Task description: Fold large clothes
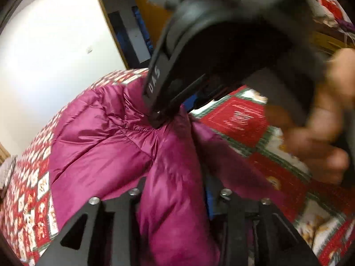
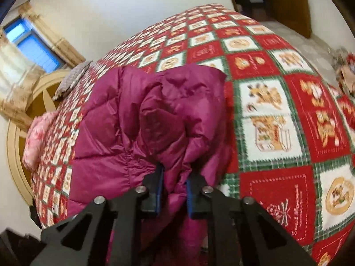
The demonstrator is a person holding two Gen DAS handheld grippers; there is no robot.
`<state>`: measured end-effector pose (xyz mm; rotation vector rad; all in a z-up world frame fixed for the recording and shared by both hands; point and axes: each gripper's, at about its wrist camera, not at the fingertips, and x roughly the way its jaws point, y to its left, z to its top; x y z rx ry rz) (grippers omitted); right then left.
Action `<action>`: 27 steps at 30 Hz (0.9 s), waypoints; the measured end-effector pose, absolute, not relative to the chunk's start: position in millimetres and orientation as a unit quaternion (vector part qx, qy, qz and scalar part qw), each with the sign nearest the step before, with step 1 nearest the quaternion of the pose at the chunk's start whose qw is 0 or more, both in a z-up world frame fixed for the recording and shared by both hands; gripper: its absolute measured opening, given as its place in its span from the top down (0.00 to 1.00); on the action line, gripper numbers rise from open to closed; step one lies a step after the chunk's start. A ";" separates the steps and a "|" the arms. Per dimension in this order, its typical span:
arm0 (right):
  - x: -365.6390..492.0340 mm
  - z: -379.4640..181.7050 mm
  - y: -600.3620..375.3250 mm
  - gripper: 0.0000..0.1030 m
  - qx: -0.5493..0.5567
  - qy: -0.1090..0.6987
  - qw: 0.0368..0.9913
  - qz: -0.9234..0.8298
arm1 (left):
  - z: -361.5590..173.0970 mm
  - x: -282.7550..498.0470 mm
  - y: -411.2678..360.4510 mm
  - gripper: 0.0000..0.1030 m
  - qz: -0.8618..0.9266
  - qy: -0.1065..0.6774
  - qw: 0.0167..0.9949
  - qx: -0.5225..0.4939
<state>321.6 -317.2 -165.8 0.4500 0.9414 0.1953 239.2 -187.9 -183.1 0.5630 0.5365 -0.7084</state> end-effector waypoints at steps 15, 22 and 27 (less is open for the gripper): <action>307.8 -191.5 -335.4 0.84 0.247 0.443 0.858 0.088 | -124.4 197.6 -32.6 0.37 -0.383 0.266 0.868 0.169; 297.7 -185.3 -335.2 0.77 0.249 0.445 0.857 0.077 | -99.1 360.0 -13.3 0.37 -0.202 0.319 0.923 0.077; 276.2 -165.7 -345.7 0.59 0.238 0.439 0.865 0.044 | -156.9 406.5 -25.7 0.37 -0.128 0.376 0.910 0.116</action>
